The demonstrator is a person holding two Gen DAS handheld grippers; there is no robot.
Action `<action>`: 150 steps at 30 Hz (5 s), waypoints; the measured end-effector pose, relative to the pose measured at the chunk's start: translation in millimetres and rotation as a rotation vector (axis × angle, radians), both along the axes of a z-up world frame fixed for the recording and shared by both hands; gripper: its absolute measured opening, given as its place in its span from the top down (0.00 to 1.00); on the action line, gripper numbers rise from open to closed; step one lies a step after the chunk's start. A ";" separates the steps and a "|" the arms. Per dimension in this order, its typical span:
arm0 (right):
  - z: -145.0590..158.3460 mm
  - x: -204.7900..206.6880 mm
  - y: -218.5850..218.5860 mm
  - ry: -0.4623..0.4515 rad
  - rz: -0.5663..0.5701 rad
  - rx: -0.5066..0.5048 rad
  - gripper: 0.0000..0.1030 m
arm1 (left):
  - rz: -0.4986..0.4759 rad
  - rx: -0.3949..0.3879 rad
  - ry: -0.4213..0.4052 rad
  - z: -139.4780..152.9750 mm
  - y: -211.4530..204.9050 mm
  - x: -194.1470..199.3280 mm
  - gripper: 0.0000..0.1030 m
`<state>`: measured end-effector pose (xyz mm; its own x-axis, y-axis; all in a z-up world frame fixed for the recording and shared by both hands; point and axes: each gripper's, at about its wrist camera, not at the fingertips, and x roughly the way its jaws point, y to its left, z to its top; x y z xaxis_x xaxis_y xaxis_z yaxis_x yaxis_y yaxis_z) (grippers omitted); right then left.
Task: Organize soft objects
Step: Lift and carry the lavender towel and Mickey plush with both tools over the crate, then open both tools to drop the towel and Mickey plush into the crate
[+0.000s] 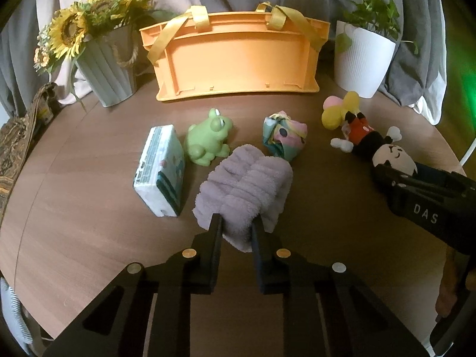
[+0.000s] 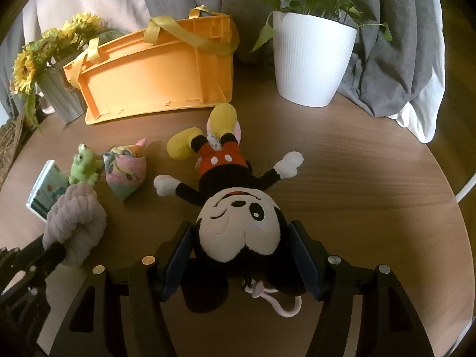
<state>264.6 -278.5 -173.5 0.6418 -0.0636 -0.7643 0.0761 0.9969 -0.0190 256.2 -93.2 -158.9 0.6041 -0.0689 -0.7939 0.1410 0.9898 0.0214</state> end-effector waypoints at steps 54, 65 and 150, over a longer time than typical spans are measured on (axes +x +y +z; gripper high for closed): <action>139.3 -19.8 61.0 -0.363 0.052 0.071 0.49 | -0.032 -0.093 -0.467 153.2 52.6 14.0 0.86; 166.9 -4.4 81.9 -0.455 0.047 0.060 0.49 | -0.052 -0.106 -0.565 183.5 68.1 35.8 0.86; 123.5 243.1 78.6 -0.292 0.222 -0.108 0.29 | -0.032 0.031 -0.439 107.8 45.3 246.2 0.57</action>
